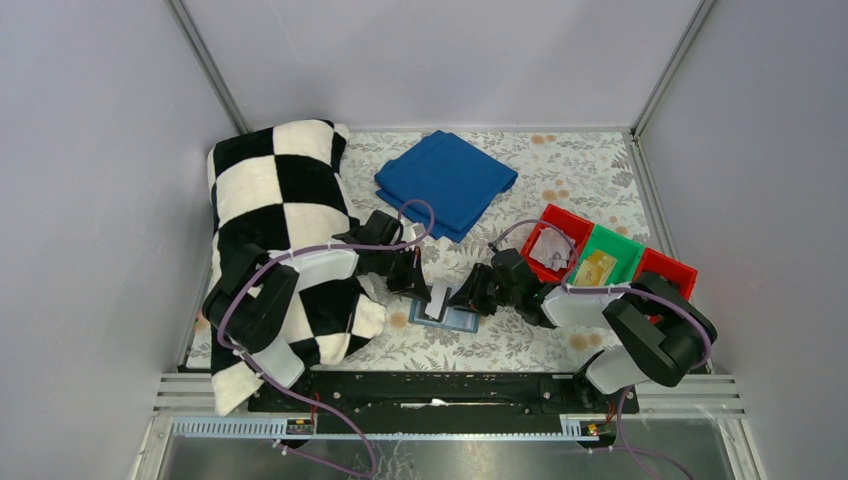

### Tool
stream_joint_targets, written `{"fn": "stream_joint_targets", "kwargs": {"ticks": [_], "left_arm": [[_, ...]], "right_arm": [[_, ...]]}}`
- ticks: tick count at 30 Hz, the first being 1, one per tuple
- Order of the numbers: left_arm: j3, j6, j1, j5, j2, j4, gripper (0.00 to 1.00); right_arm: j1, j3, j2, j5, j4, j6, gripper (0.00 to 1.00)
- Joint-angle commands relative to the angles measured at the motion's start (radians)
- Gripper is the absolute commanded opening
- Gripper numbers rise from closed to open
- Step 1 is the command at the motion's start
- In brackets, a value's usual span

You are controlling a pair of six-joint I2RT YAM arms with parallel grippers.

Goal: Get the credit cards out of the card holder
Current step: Remove the credit card from the card holder.

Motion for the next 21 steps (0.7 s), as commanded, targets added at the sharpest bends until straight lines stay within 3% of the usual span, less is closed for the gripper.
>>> {"fn": "stream_joint_targets", "kwargs": {"ticks": [1,6,8,16,21], "left_arm": [[0.018,0.013,0.007,0.072,-0.031,0.055,0.03],[0.005,-0.02,0.007,0.157,-0.024,0.121,0.3],[-0.006,-0.045,0.008,0.184,-0.021,0.161,0.35],[-0.013,-0.071,0.004,0.164,0.027,0.181,0.36],[-0.015,-0.063,0.002,0.099,0.059,0.159,0.27]], "right_arm": [[0.0,-0.009,0.028,0.006,0.004,-0.004,0.33],[0.0,-0.01,0.035,0.006,0.007,-0.004,0.33],[0.0,-0.01,0.041,0.005,0.011,-0.004,0.33],[0.0,-0.006,0.05,-0.002,0.016,-0.005,0.34],[0.0,0.006,0.05,-0.003,0.003,-0.012,0.34]]}}
